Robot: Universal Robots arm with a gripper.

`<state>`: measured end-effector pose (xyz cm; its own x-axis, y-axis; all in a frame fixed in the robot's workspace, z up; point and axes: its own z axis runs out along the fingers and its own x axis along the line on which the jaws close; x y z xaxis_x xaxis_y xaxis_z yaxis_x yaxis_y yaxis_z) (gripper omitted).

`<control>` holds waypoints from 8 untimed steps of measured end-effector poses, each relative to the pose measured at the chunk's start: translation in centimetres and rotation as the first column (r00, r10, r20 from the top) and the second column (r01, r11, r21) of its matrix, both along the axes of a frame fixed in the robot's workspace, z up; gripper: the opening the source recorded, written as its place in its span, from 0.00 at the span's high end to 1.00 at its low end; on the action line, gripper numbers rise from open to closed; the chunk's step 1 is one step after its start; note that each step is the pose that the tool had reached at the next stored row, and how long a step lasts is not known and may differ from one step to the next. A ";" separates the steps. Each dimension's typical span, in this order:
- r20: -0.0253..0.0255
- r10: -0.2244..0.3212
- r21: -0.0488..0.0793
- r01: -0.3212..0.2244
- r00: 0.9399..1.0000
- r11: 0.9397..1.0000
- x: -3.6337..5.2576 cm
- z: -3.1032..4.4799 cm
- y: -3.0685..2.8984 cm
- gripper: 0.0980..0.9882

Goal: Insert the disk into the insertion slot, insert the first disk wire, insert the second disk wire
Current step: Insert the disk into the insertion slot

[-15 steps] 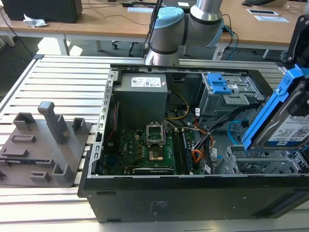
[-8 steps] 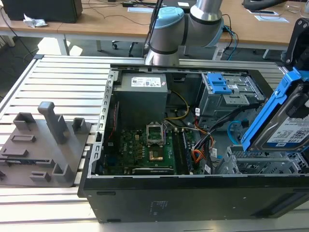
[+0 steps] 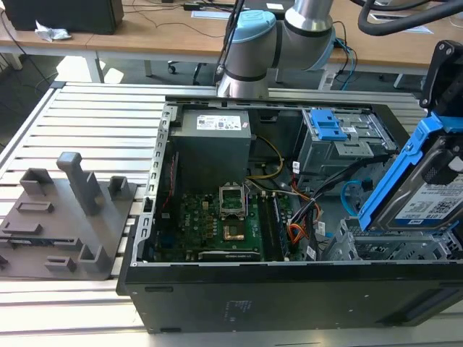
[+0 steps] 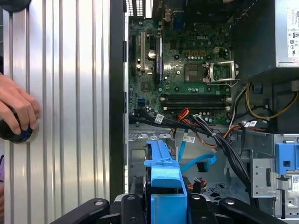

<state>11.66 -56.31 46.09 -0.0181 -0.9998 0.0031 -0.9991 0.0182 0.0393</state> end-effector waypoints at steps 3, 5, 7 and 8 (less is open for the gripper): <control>0.000 0.000 0.000 0.000 1.000 1.000 0.00 -0.07 0.16 0.70; 0.000 0.000 0.000 0.000 1.000 1.000 0.02 -0.08 0.76 0.70; 0.000 0.000 0.000 0.000 1.000 1.000 0.01 -0.09 1.36 0.70; 0.000 0.000 0.000 0.000 1.000 1.000 0.01 -0.09 1.52 0.70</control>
<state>11.67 -54.79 46.01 -0.0181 -0.9998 0.0033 -0.9991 0.0182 0.0393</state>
